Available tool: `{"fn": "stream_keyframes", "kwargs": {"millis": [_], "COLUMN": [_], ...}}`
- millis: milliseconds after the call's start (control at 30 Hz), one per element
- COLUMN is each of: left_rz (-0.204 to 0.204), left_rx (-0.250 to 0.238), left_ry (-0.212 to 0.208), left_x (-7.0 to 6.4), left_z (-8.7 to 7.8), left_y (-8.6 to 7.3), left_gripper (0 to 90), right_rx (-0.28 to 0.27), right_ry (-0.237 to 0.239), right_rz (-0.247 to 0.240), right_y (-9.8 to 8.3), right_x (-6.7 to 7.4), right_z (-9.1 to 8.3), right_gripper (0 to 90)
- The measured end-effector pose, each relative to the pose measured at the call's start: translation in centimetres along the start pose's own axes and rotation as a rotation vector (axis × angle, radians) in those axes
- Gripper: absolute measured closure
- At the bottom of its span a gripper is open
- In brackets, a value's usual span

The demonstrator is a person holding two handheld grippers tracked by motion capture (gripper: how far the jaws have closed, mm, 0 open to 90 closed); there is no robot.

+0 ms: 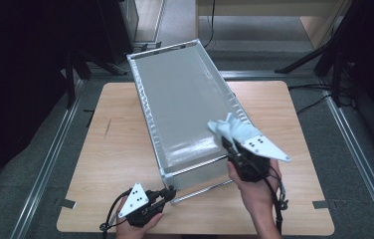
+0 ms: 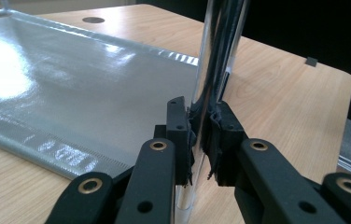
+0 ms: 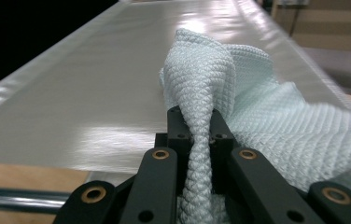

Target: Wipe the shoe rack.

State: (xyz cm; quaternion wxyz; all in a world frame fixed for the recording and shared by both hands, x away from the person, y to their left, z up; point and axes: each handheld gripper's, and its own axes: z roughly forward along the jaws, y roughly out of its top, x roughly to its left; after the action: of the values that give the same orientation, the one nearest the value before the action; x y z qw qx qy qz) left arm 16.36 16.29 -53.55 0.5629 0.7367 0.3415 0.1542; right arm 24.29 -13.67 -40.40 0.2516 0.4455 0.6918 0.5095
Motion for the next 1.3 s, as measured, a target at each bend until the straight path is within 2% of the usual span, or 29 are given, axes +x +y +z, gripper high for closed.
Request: {"fn": "stream_keyframes", "kwargs": {"millis": [67,133,167,200,267,367,533,600,700,733,800,967,1100,1200,1300], "left_rz": [0.001,0.007,0.006,0.006,0.003,0.006,0.005,0.006,0.002,0.004,0.002,0.005,0.005,0.000,-0.001], "left_rx": [-0.002,0.000,-0.001,-0.001,-0.002,-0.003,-0.005,-0.006,-0.007,-0.007,-0.006,-0.003,-0.003,-0.005,-0.002], "left_ry": [0.006,0.007,0.008,0.009,0.009,0.012,0.010,0.009,0.008,0.007,0.007,0.010,0.010,0.010,0.011], "left_x": [0.0,0.0,0.0,0.0,0.0,-0.1,0.0,0.0,0.0,0.0,0.0,0.0,0.0,0.0,0.0], "left_z": [0.0,0.0,0.0,0.0,0.0,0.0,0.0,0.0,0.0,0.0,0.0,0.0,0.0,0.0,0.0], "left_y": [0.0,0.0,0.0,0.0,0.0,0.0,0.0,0.0,0.0,0.0,0.0,0.0,-0.1,-0.1,-0.1], "left_gripper": [80.5,80.7,80.6,80.6,80.7,80.7,80.7,80.7,80.7,80.7,80.7,80.6,80.6,80.6,80.5], "right_rx": [-0.001,0.001,0.001,0.004,0.008,0.014,0.031,0.031,0.027,0.020,0.016,-0.013,-0.059,-0.106,-0.136], "right_ry": [-0.006,-0.029,-0.022,-0.003,0.017,0.084,0.219,0.245,0.244,0.194,0.154,0.058,-0.025,-0.095,-0.137], "right_rz": [0.019,-0.002,-0.004,0.001,-0.020,-0.043,-0.104,-0.122,-0.134,-0.150,-0.148,-0.063,0.004,0.030,0.062], "right_y": [0.1,0.0,0.0,0.0,-0.2,-0.4,-0.7,-0.7,-0.7,-0.7,-0.6,-0.5,-0.4,-0.8,-1.6], "right_x": [-0.6,0.0,0.4,0.9,2.4,5.0,10.0,10.9,10.8,9.8,8.5,3.4,-0.6,-2.9,-4.6], "right_z": [-0.1,-0.1,-0.1,0.0,0.4,0.9,1.7,1.8,1.7,1.5,1.2,-0.4,-2.5,-4.4,-5.8], "right_gripper": [84.1,84.0,84.1,84.1,84.1,84.1,84.1,84.1,84.0,84.0,84.0,83.9,83.8,83.7,83.7]}}
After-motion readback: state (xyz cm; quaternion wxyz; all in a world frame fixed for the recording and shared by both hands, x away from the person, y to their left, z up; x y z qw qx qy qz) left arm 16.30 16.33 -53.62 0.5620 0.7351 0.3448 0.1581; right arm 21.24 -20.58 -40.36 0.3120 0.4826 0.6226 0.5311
